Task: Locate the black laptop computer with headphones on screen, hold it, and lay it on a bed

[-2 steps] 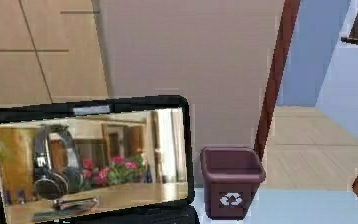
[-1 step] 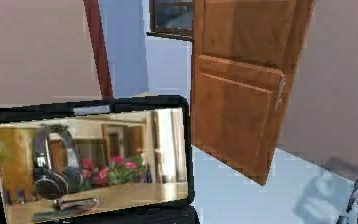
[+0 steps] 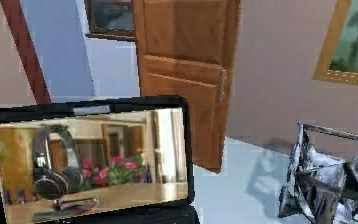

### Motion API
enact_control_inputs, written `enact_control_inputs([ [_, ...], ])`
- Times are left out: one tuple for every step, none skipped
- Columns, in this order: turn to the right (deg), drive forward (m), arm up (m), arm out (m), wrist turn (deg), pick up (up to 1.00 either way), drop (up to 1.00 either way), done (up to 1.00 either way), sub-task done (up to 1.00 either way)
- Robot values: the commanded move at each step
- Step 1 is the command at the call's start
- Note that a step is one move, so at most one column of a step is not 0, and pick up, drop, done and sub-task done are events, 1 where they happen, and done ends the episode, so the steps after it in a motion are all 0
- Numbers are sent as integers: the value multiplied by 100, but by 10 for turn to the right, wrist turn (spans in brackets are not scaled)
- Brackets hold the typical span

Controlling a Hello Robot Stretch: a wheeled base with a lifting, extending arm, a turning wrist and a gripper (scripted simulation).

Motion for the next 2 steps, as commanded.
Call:
enact_control_inputs([
  [0, 85, 0, 0, 0, 0, 0, 0, 0],
  [-330, 0, 0, 0, 0, 0, 0, 0, 0],
])
